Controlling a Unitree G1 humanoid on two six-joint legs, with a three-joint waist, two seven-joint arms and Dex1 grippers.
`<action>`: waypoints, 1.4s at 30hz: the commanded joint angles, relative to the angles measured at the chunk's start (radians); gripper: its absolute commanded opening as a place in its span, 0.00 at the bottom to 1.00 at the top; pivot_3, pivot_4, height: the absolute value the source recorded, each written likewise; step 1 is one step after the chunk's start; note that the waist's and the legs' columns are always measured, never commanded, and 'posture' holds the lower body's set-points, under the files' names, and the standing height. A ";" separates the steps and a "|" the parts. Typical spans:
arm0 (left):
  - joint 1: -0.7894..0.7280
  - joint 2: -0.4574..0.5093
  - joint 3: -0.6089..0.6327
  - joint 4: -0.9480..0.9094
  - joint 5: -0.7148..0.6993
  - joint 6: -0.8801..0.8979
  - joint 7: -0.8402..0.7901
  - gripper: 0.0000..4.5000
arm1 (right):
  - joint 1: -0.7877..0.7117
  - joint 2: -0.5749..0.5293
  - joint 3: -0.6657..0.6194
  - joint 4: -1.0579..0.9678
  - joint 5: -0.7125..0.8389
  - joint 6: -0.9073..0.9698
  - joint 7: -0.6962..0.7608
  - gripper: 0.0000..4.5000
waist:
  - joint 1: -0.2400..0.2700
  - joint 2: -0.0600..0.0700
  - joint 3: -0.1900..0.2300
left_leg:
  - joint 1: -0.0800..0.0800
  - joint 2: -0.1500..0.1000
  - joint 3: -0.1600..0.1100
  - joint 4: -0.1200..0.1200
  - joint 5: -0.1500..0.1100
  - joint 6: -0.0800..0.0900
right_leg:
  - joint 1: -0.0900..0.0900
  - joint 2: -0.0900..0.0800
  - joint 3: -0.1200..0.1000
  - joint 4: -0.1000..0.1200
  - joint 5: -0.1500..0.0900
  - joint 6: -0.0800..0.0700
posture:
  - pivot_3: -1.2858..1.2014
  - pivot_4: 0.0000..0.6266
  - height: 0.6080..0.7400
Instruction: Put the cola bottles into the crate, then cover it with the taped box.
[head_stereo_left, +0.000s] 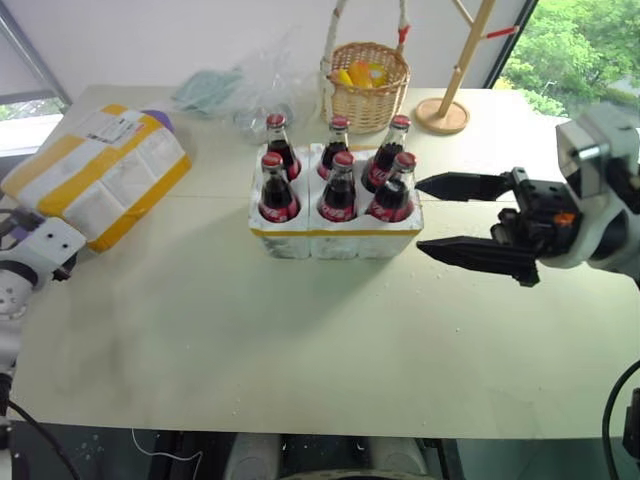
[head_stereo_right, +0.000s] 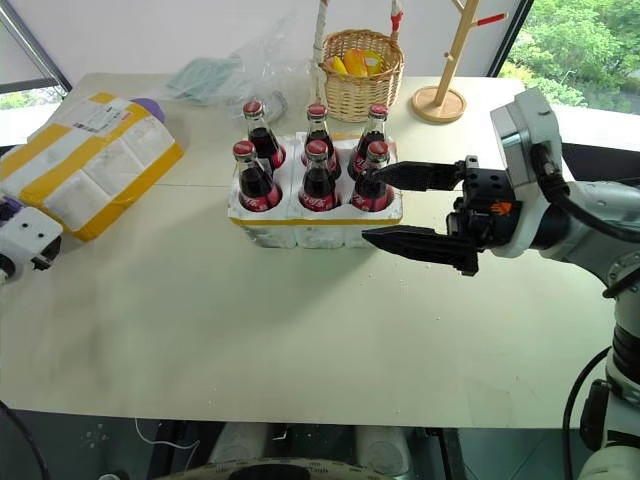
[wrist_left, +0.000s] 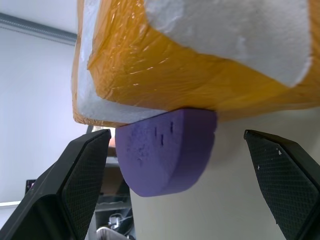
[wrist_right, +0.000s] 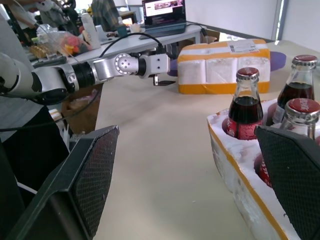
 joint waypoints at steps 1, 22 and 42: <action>-0.055 0.016 -0.022 0.105 0.022 -0.035 0.055 1.00 | 0.015 -0.025 -0.050 -0.035 0.023 -0.018 -0.021 0.99 | 0.000 -0.001 0.000 | 0.000 0.000 0.000 0.000 0.000 0.000 | 0.000 0.000 0.000 0.000 0.000 0.001 | 0.52 0.24 1.00; -0.358 0.019 -0.293 0.533 0.171 -0.191 0.233 1.00 | 0.023 -0.058 -0.067 -0.064 0.094 -0.017 -0.134 0.99 | 0.001 -0.006 -0.003 | 0.000 0.000 0.005 0.012 0.000 0.001 | 0.003 0.003 -0.001 0.006 0.003 0.005 | 0.52 0.24 1.00; -0.432 0.077 -0.268 0.519 0.117 -0.210 0.219 0.11 | 0.019 -0.087 -0.032 -0.019 0.084 0.008 -0.143 1.00 | 0.002 -0.008 -0.003 | 0.001 0.000 0.008 0.014 -0.001 0.002 | 0.003 0.004 0.000 0.009 0.003 0.006 | 0.52 0.24 1.00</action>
